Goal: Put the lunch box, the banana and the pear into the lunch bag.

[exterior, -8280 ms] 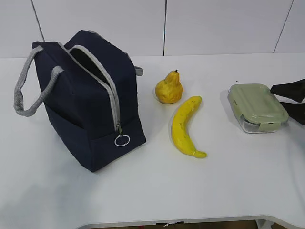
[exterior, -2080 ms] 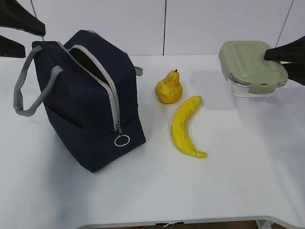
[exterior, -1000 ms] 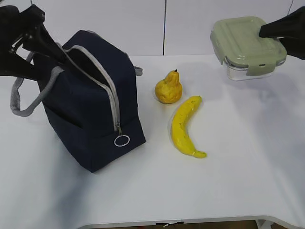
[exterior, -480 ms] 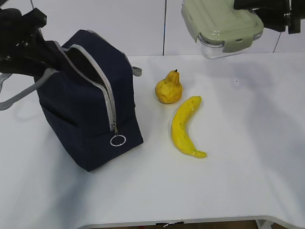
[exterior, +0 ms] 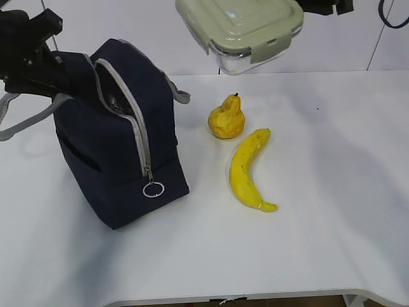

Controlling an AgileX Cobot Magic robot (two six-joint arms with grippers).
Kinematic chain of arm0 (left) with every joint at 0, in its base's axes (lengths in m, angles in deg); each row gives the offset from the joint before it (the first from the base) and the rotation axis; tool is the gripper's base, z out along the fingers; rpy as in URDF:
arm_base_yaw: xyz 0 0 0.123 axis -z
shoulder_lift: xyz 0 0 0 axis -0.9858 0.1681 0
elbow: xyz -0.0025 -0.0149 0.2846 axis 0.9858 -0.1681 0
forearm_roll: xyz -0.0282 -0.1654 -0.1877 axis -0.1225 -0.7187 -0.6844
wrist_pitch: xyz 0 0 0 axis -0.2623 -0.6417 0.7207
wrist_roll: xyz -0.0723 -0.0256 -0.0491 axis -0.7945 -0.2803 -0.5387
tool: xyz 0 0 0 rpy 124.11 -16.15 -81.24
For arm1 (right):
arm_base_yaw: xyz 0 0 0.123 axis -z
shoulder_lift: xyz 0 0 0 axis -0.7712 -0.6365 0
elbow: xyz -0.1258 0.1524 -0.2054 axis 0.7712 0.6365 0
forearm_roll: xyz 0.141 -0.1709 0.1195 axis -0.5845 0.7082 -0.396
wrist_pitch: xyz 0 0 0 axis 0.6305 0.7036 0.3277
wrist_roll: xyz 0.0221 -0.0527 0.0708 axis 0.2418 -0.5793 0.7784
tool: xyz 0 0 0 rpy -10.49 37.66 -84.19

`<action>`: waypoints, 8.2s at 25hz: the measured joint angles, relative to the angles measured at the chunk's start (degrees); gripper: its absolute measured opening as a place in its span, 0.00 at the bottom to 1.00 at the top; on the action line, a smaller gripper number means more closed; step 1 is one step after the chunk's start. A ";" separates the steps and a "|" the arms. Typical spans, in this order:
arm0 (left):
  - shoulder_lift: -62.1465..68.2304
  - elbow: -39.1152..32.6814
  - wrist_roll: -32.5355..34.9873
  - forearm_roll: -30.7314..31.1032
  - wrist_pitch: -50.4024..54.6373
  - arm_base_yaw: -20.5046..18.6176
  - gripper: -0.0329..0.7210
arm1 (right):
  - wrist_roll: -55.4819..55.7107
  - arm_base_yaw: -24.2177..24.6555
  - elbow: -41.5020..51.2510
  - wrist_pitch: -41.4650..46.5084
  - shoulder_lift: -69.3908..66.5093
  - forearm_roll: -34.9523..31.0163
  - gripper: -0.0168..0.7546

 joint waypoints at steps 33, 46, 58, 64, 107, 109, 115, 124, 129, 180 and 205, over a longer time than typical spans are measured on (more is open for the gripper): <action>0.09 0.00 1.40 -7.87 0.85 0.00 0.03 | -0.07 -22.93 -3.44 -26.45 -8.83 13.24 0.52; 0.09 0.00 1.63 -10.28 -0.25 0.00 0.03 | -3.11 -26.13 -7.69 -26.45 -11.29 32.91 0.52; 0.09 0.00 1.75 -10.28 -0.44 0.00 0.03 | -3.67 -31.55 -7.78 -27.41 -15.93 42.85 0.52; 0.09 0.00 1.75 -10.28 -0.44 0.00 0.03 | -4.05 -32.75 -7.78 -26.50 -17.35 43.21 0.52; 0.13 0.00 1.87 -3.76 -0.62 0.00 0.03 | -12.10 -32.79 -11.16 -24.76 -16.21 34.31 0.65; 0.13 0.00 1.87 -3.76 -0.95 0.00 0.03 | -12.10 -32.79 -12.70 -23.86 -15.05 34.44 0.65; 0.13 0.00 1.87 -3.55 -1.16 0.00 0.03 | -12.10 -32.79 -17.72 -17.42 -12.40 41.54 0.65; 0.13 0.00 3.73 -2.99 -1.16 0.00 0.03 | -11.67 -32.79 -21.08 -5.88 -8.65 53.75 0.65; 0.13 0.00 4.18 -2.95 -1.16 0.00 0.03 | -6.50 -32.79 -21.18 -2.23 -6.23 60.13 0.65; 0.13 0.00 4.78 -2.95 -1.38 0.00 0.03 | 52.82 -27.51 40.92 -53.26 13.53 71.00 0.65; 0.13 0.00 4.78 -3.16 -1.94 0.00 0.03 | 52.70 -27.51 41.02 -62.19 0.92 71.10 0.81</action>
